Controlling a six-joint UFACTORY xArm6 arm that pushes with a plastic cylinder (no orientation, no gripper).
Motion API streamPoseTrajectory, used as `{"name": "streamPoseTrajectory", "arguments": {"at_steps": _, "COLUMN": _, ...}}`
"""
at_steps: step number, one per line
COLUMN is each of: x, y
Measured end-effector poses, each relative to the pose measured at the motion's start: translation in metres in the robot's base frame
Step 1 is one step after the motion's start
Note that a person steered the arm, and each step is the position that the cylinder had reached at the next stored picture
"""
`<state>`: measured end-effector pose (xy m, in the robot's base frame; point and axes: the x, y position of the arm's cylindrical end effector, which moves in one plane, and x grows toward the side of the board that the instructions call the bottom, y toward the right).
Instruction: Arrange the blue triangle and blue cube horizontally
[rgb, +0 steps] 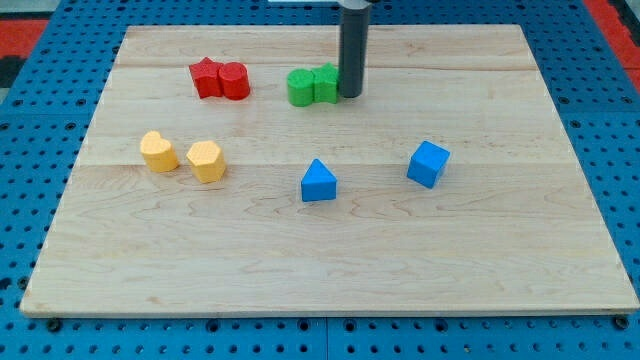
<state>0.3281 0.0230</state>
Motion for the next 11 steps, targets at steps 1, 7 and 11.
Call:
{"name": "streamPoseTrajectory", "arguments": {"at_steps": 1, "x": 0.011, "y": 0.018}}
{"name": "streamPoseTrajectory", "arguments": {"at_steps": 7, "x": 0.115, "y": 0.149}}
{"name": "streamPoseTrajectory", "arguments": {"at_steps": 11, "x": 0.136, "y": 0.162}}
